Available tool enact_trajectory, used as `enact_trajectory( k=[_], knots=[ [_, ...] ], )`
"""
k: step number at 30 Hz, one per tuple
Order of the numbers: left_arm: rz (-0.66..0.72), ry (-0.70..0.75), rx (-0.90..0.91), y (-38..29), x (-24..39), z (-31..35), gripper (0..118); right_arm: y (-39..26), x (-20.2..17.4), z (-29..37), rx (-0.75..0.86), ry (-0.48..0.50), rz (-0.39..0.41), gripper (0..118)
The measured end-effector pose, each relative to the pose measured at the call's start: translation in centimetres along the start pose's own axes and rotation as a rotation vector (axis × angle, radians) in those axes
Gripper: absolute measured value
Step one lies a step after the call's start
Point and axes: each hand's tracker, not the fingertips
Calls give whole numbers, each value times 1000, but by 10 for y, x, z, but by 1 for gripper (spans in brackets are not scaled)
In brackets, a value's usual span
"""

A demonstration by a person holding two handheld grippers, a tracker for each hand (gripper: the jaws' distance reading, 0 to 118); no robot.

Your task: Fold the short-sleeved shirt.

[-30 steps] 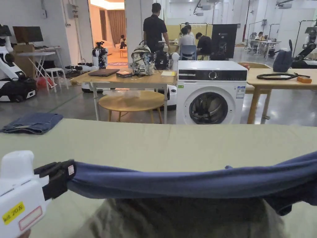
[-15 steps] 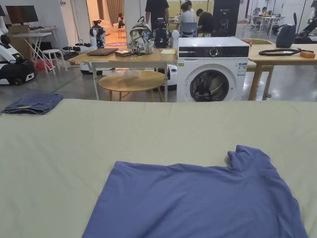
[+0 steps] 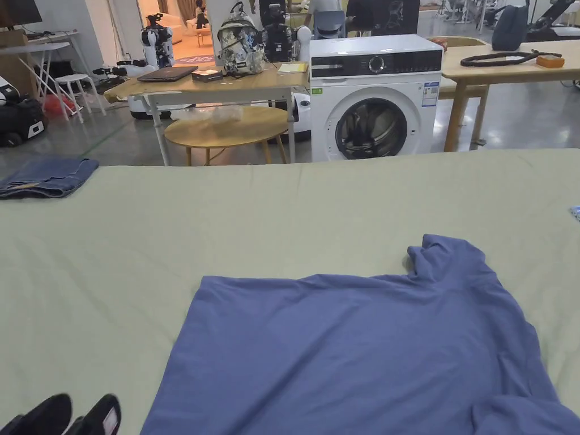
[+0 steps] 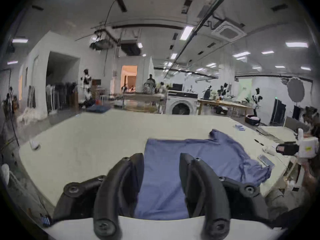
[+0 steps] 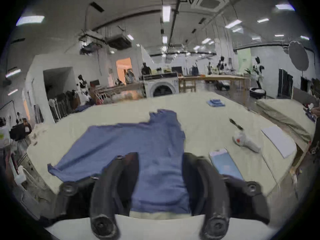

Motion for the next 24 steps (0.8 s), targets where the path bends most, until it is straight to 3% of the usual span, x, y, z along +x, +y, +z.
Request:
enact_trajectory(
  k=[1, 3, 6, 11, 13, 14, 22, 23, 24],
  knots=[
    [-17, -23, -5, 3, 6, -1, 3, 2, -5, -3, 1, 5, 4, 11],
    [-18, -50, -29, 2, 12, -4, 0, 1, -13, -11, 6, 2, 23, 0],
    [-17, -90, -78, -3, 13, -5, 0, -3, -18, -18, -23, 12, 44, 0],
    [-22, 33, -296, -40, -22, -24, 0, -11, -17, -14, -47, 20, 52, 0],
    [4, 23, -372, -67, -43, -34, 35, -13, -13, -14, -54, 21, 56, 0],
    [33, 20, -416, -79, -51, -40, 45, -14, -13, -13, -59, 19, 54, 0],
    [75, 6, -600, -144, -65, -90, 45, -24, 8, -12, -122, -24, -46, 0],
    [65, 34, -610, -136, -57, -89, 41, -25, 10, -11, -127, -34, -52, 0],
    [60, 44, -612, -132, -55, -89, 27, -25, 12, -10, -131, -45, -56, 0]
  ],
)
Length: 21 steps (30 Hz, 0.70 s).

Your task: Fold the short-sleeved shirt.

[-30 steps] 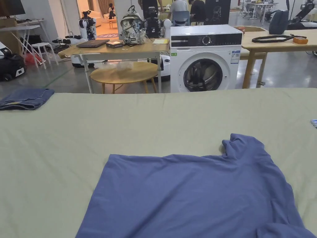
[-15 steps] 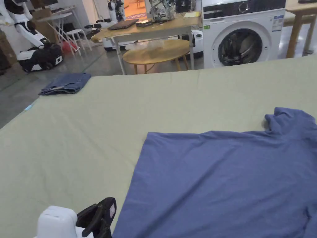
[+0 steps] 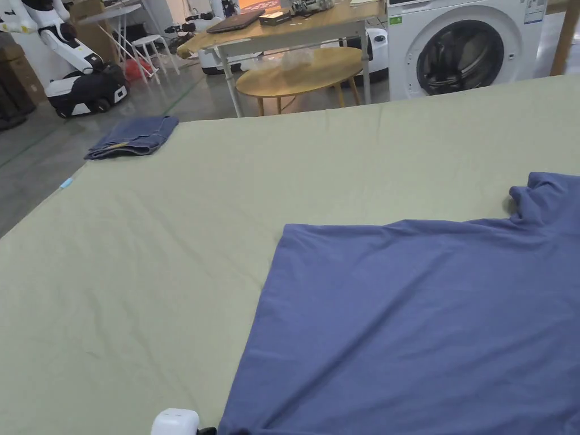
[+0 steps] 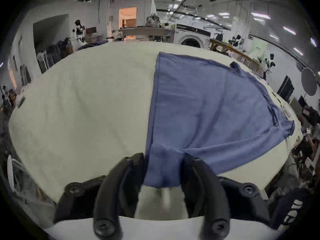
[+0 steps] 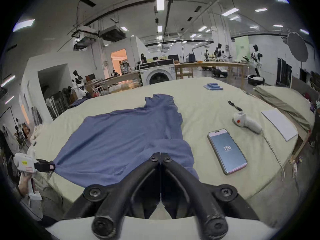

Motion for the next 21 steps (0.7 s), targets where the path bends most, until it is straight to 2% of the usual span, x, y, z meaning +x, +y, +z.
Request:
enact_trajectory(
  k=[1, 2, 3, 4, 5, 6, 7, 8, 11, 14, 18, 20, 21],
  knots=[
    [-4, 2, -2, 3, 1, 0, 11, -1, 3, 2, -3, -14, -4, 0],
    [-14, -13, -5, 5, 0, -1, 5, -4, 8, 3, -5, -25, -12, 0],
    [-2, -62, -21, 2, -3, -5, 5, -6, 13, 4, -12, -33, -20, 0],
    [-5, -30, -34, 2, -2, -10, 5, -8, 17, 4, -28, -46, -29, 0],
    [-15, -26, -33, 2, 0, -11, 5, -12, 22, 2, -63, -85, -37, 8],
    [-19, -23, -34, 2, 0, -11, 5, -16, 26, 1, -79, -104, -38, 40],
    [-23, -19, -36, 0, -3, -11, 5, -21, 32, -2, -105, -135, -44, 63],
    [-29, -9, -33, 0, -2, -11, 5, -27, 38, -8, -146, -154, -67, 70],
    [-32, 3, -29, -3, 6, -9, 5, -42, 48, -23, -205, -147, -118, 70],
    [-26, 1, -30, -2, 6, -8, 5, -53, 53, -47, -261, -149, -132, 70],
    [-32, 0, -30, -2, 5, -8, 5, -53, 46, -56, -260, -140, -144, 37],
    [-31, 1, -23, -2, 7, -7, 5, -49, 45, -57, -252, -108, -142, 4],
    [-27, -1, -18, -3, 7, -7, 5, -49, 43, -57, -248, -109, -148, 1]
  ],
)
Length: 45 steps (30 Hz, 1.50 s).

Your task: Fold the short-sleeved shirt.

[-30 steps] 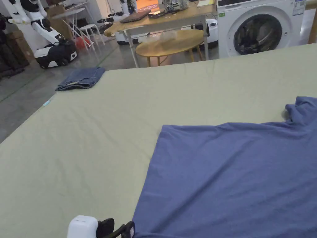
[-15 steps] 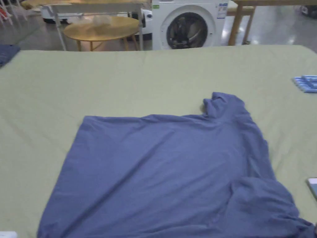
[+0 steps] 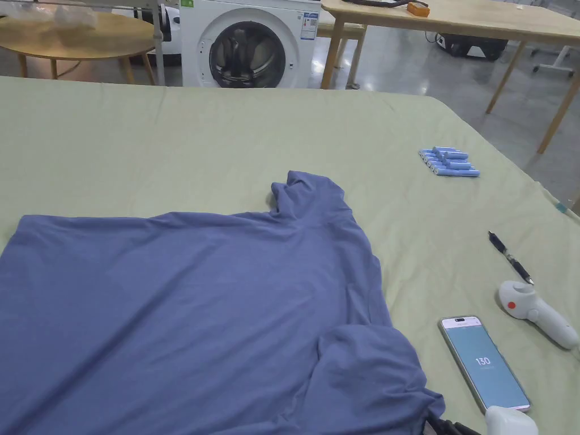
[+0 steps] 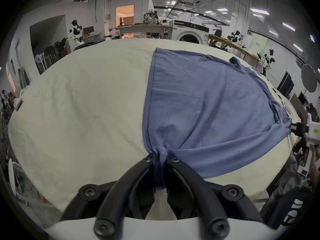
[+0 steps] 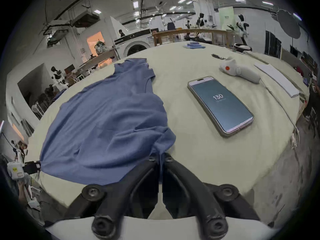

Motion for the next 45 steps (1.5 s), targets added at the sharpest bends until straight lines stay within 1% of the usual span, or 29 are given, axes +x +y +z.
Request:
enact_trajectory(
  k=[3, 4, 6, 8, 10, 13, 14, 17, 19, 20, 23, 24, 25, 26, 27, 31, 33, 34, 35, 36, 37, 38, 39, 40, 41, 42, 43, 44, 45],
  knots=[
    [59, -41, 18, 4, -10, 7, 5, 5, -1, 9, 20, 35, -9, 1],
    [94, -59, 50, 8, -12, 16, 5, 11, -2, 15, 39, 49, -13, 1],
    [118, -66, 155, 22, -14, 33, 5, 29, -6, 27, 87, 74, 4, 1],
    [129, -95, 207, 53, -16, 41, 5, 56, -10, 30, 131, 99, 14, 1],
    [116, -107, 233, 86, -14, 35, 5, 85, -12, 21, 152, 124, 2, 1],
    [75, -122, 257, 133, -15, 8, 5, 128, -13, -14, 172, 130, 5, 1],
    [67, -120, 253, 149, -21, -12, 5, 140, -14, -29, 171, 125, 11, 1],
    [54, -129, 213, 187, -21, -59, 5, 163, -23, -78, 123, 113, 26, 1],
    [40, -117, 163, 199, -14, -80, 5, 166, -26, -98, 95, 114, 50, 1],
    [44, -116, 147, 205, -14, -95, 5, 168, -29, -111, 87, 89, 61, 1],
    [106, -103, 57, 207, -21, -131, 6, 169, -25, -144, 58, 89, 62, 1],
    [117, -93, 45, 205, -23, -137, 21, 169, -24, -152, 38, 62, 74, 4],
    [113, -64, 52, 202, -24, -138, 38, 167, -24, -153, 28, 48, 87, 15],
    [107, -62, 73, 197, -22, -126, 42, 166, -22, -154, 24, 33, 106, 36],
    [103, -54, 95, 194, -23, -117, 42, 166, -20, -152, 25, 33, 107, 54],
    [-8, -67, 290, 178, -10, -46, 42, 163, -19, -109, 140, 31, 157, 55],
    [-18, -86, 394, 169, -1, -7, 42, 156, -31, -73, 188, 87, 160, 55],
    [-22, -95, 431, 162, -6, 4, 42, 149, -36, -58, 202, 123, 153, 54],
    [-28, -94, 464, 155, 0, 20, 42, 141, -42, -43, 210, 137, 148, 53],
    [-45, -81, 479, 149, 5, 33, 42, 133, -48, -32, 215, 141, 157, 46],
    [-65, -65, 499, 139, 12, 46, 39, 120, -54, -22, 231, 164, 187, 35],
    [-75, -58, 504, 129, 17, 57, 30, 109, -61, -12, 243, 163, 211, 25],
    [-82, -68, 507, 120, 21, 64, 11, 98, -68, -4, 243, 152, 225, 14],
    [-80, -77, 495, 113, 24, 68, 0, 89, -72, 1, 246, 155, 230, 6],
    [-80, -86, 486, 107, 26, 70, 0, 80, -74, 3, 243, 170, 236, 0],
    [-82, -97, 477, 98, 35, 74, 0, 71, -77, 7, 234, 186, 237, 0],
    [-84, -105, 471, 93, 34, 73, 0, 63, -79, 11, 239, 181, 237, 0],
    [-33, -149, 415, 87, 34, 67, 0, 57, -80, 14, 235, 187, 244, 0],
    [-24, -125, 380, 83, 33, 61, 0, 55, -82, 15, 220, 193, 251, 0]
  ],
)
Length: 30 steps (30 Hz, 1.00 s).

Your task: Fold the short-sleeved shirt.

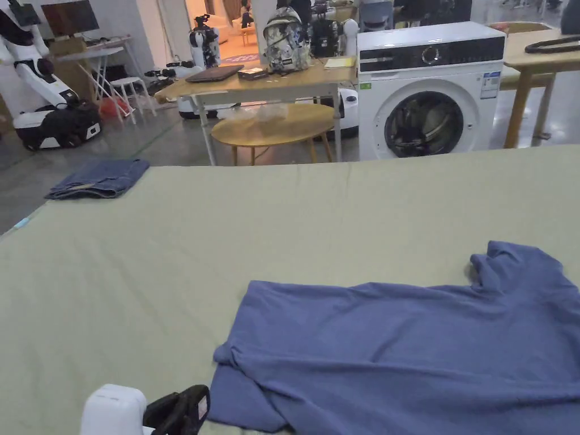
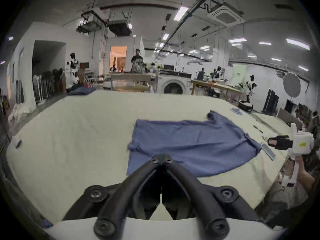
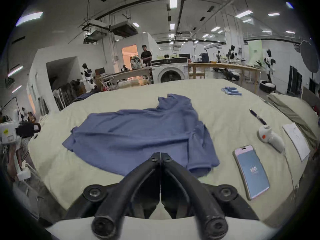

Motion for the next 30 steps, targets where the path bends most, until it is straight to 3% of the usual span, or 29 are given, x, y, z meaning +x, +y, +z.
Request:
enact_trajectory(
  k=[3, 5, 8, 14, 16, 17, 18, 19, 20, 21, 22, 23, 27, 29, 30],
  knots=[
    [40, 50, -53, -7, -20, -25, 0, -5, 1, 4, -4, 7, -5, 0],
    [106, 80, -155, -1, -29, -49, 25, -6, 7, 3, -3, -8, -3, 0],
    [159, 58, -234, -5, -49, -93, 46, -5, 15, 4, 2, -6, -37, 0],
    [172, 83, -407, -20, -62, -169, 44, -10, 29, 8, -17, -35, -85, 0],
    [117, 101, -355, -17, -53, -168, 23, -14, 34, 9, -27, -55, -85, 0],
    [77, 83, -358, -17, -49, -164, 2, -15, 37, 9, -32, -65, -86, 0],
    [84, 38, -391, -18, -48, -169, 0, -15, 40, 7, -37, -76, -93, 0],
    [70, 93, -423, -19, -44, -176, 1, -15, 44, 1, -50, -87, -106, 0],
    [72, 85, -419, -19, -44, -178, 0, -13, 44, -4, -72, -116, -124, 9],
    [72, 83, -412, -20, -48, -178, 0, -12, 48, -11, -94, -143, -147, 43],
    [68, 86, -412, -20, -48, -177, 0, -14, 55, -22, -107, -165, -179, 67],
    [66, 86, -410, -20, -48, -176, 1, -16, 61, -34, -130, -188, -218, 74],
    [57, 95, -413, -19, -42, -175, 0, -21, 77, -83, -185, -249, -321, 71],
    [66, 89, -415, -19, -45, -174, 0, -25, 85, -103, -238, -180, -363, 60],
    [71, 85, -417, -20, -47, -174, 0, -25, 82, -108, -254, -210, -338, 51]
  ],
)
